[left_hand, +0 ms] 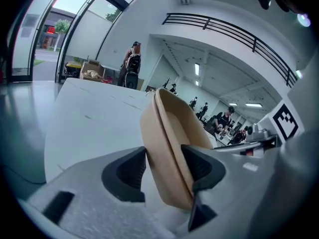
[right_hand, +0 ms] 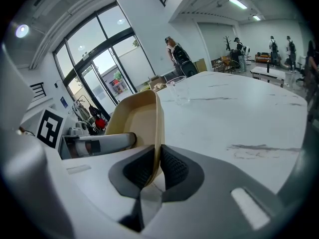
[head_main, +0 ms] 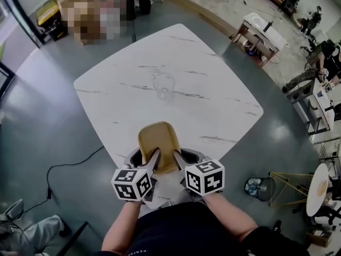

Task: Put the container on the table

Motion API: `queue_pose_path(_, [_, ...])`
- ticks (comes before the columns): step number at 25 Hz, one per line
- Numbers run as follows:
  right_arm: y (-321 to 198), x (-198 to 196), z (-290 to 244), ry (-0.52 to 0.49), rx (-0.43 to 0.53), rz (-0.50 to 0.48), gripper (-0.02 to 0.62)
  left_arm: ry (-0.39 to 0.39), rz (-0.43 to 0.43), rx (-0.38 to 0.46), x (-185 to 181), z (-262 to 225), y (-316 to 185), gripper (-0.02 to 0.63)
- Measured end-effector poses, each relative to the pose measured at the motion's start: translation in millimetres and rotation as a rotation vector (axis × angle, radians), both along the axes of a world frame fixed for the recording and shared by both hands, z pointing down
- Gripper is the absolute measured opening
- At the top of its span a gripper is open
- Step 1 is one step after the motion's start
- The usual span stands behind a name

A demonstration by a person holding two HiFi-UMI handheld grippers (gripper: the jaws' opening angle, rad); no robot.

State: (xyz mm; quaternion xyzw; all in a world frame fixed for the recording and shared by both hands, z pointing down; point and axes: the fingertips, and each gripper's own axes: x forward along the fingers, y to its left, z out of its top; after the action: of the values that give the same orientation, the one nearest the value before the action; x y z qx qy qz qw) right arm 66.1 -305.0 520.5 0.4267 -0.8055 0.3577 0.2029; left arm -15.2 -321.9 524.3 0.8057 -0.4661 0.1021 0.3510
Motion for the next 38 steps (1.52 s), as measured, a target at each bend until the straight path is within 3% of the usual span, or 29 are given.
queue_pose_path(17, [-4.9, 5.5, 13.4, -0.002, -0.024, 0.009, 0.031, -0.079, -0.036, -0.013, -3.0, 12.2, -0.4, 0.260])
queue_pose_path(22, [-11.1, 8.0, 12.4, 0.002, 0.000, 0.030, 0.054, -0.079, -0.059, -0.007, -6.0, 12.3, -2.7, 0.305])
queue_pose_path(27, [-17.3, 7.3, 8.4, -0.013, 0.023, 0.045, 0.067, -0.071, -0.062, -0.019, -7.9, 15.9, -2.7, 0.305])
queue_pose_path(38, [-14.1, 15.2, -4.2, -0.019, 0.068, 0.093, 0.071, -0.043, -0.137, 0.082, -33.9, -8.6, -0.7, 0.279])
